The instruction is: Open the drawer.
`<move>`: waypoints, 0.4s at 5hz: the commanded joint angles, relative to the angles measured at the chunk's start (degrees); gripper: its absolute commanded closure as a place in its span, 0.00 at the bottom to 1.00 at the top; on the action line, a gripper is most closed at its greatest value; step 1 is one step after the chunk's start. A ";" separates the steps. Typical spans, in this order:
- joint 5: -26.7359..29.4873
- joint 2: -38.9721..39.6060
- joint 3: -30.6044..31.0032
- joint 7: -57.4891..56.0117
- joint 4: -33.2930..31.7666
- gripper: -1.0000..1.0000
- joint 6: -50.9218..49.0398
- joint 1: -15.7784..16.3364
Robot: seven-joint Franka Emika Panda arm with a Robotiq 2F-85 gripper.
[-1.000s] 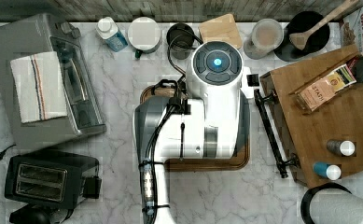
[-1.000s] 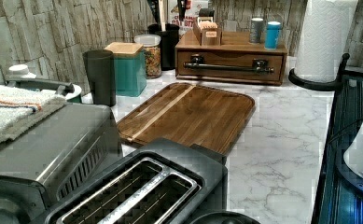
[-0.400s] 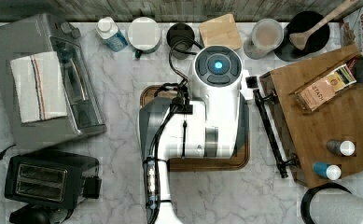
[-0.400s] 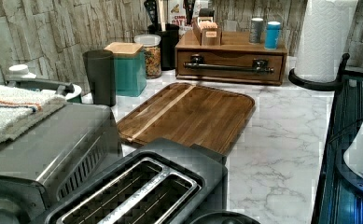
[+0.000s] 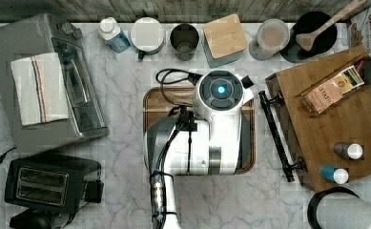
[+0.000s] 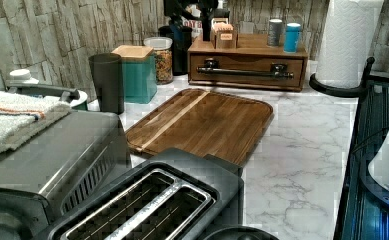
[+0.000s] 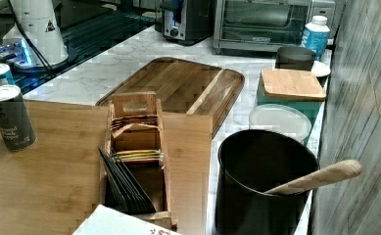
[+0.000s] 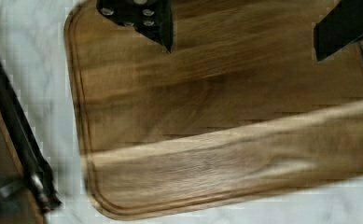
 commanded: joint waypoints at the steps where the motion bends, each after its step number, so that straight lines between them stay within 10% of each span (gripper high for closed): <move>1: -3.32 -7.10 -6.80 -25.14 -11.12 0.00 6.92 -5.55; 2: -4.53 -8.96 -8.76 -32.55 -16.94 0.00 16.37 -6.82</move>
